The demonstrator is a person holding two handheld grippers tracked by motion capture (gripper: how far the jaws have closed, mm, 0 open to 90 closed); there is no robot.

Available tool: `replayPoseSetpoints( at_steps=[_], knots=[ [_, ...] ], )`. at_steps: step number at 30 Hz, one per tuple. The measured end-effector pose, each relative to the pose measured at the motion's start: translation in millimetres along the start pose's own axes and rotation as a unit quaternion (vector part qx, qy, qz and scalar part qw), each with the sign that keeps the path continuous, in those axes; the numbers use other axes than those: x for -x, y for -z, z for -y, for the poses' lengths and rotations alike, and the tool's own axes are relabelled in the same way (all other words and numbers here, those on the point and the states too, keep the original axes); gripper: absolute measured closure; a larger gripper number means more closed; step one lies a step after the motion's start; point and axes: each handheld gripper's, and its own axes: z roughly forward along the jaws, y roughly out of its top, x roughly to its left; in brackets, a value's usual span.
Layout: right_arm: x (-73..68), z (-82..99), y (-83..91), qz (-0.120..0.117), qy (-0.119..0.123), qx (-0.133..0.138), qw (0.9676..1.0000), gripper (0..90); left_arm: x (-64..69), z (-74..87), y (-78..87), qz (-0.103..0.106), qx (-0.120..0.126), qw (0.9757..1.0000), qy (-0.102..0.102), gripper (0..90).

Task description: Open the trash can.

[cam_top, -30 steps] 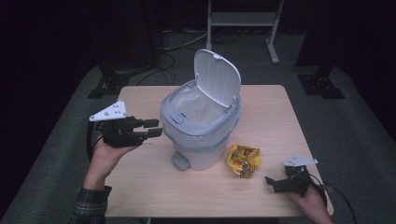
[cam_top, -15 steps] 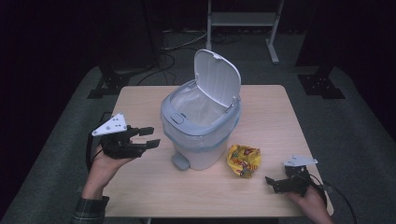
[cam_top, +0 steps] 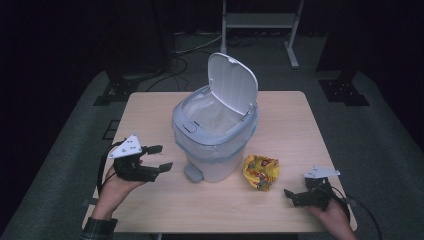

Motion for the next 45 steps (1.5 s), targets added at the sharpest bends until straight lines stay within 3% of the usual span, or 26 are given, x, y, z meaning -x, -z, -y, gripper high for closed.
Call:
replayPoseSetpoints(
  at_steps=[5, 23, 30, 40, 43, 44, 45],
  knots=[
    [-0.1, 0.0, 0.0, 0.000, 0.000, 0.000, 1.0000, 0.3, -0.3, 13.3, -3.7, -0.016, -0.010, 0.9998, 0.001, 19.5],
    [0.0, 0.0, 0.0, 0.000, 0.000, 0.000, 1.0000, 0.3, -3.3, 50.5, -19.6, -0.042, -0.052, 0.9977, 0.012, 4.5],
    [-0.1, -0.1, 0.0, 0.000, -0.001, 0.000, 1.0000, 0.3, -5.8, 71.4, -31.7, -0.055, -0.097, 0.9937, 0.018, 2.1],
    [-0.6, 1.3, 1.4, 0.000, -0.002, 0.000, 1.0000, 0.3, -4.3, 86.4, -47.1, -0.055, -0.132, 0.9897, 0.015, 2.0],
    [-0.6, 1.4, 1.6, 0.000, -0.002, 0.000, 1.0000, 0.3, -3.0, 88.7, -51.1, -0.057, -0.146, 0.9876, 0.010, 2.0],
    [-0.6, 1.4, 1.5, 0.000, -0.002, 0.000, 1.0000, 0.3, -1.4, 90.4, -54.5, -0.062, -0.158, 0.9854, 0.001, 1.9],
    [-0.6, 1.4, 1.5, 0.000, -0.002, 0.000, 1.0000, 0.3, -1.0, 91.2, -55.6, -0.061, -0.161, 0.9851, 0.002, 1.9]
  ],
)
